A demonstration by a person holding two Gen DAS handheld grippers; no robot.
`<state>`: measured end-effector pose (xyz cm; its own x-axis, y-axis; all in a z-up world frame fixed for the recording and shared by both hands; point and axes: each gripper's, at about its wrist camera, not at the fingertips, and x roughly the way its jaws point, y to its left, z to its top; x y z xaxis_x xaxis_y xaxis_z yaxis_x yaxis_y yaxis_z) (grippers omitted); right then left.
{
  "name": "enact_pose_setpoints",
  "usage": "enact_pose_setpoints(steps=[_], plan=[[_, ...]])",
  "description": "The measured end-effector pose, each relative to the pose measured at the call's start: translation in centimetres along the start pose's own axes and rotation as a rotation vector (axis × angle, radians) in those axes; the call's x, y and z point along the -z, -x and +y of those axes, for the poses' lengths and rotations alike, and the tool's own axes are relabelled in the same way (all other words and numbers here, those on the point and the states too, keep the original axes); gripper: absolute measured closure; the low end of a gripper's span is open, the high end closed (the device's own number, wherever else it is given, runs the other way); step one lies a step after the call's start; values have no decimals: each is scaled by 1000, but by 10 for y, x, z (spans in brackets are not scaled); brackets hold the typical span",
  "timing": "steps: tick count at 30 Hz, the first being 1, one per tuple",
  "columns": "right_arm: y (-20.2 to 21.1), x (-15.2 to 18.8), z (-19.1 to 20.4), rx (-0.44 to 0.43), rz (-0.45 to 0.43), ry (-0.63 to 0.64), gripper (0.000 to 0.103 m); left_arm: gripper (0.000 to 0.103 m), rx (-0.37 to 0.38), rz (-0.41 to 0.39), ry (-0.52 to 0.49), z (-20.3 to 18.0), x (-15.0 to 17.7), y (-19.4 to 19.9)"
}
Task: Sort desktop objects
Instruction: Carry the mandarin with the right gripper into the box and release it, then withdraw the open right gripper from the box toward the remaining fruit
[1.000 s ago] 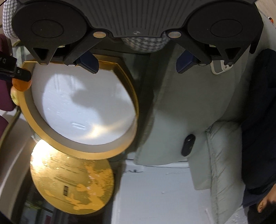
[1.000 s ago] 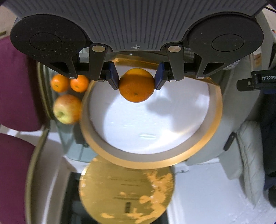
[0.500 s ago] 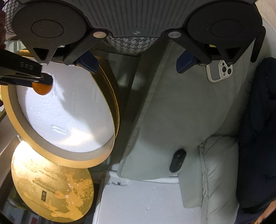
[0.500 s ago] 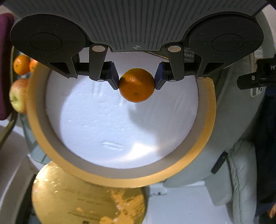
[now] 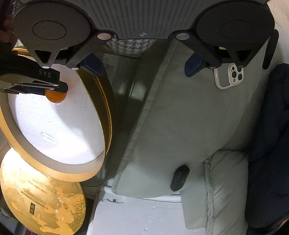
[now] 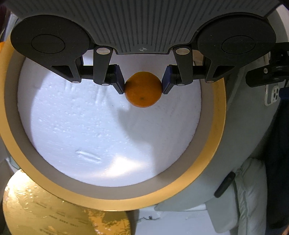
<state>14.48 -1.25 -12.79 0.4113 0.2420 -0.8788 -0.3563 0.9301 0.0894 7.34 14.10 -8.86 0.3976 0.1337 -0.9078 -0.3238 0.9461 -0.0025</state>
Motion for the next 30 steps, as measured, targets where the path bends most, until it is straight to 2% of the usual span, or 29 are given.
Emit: enact_pose_setpoints(steps=[6,8,14,30], plan=[[-6,0,3,14,17,17,55,6,1,-3,-3,-1,1,2],[-3,0,2,9,14,7,51,6,2,-9,-6,-2,2,4],[15,3,-4,-1,-6,-29,49,6,6,-31,-25,-11,7,19],[110,52,-27,-7,-106,-89,46,5,31,-118,-134,-49,34,70]])
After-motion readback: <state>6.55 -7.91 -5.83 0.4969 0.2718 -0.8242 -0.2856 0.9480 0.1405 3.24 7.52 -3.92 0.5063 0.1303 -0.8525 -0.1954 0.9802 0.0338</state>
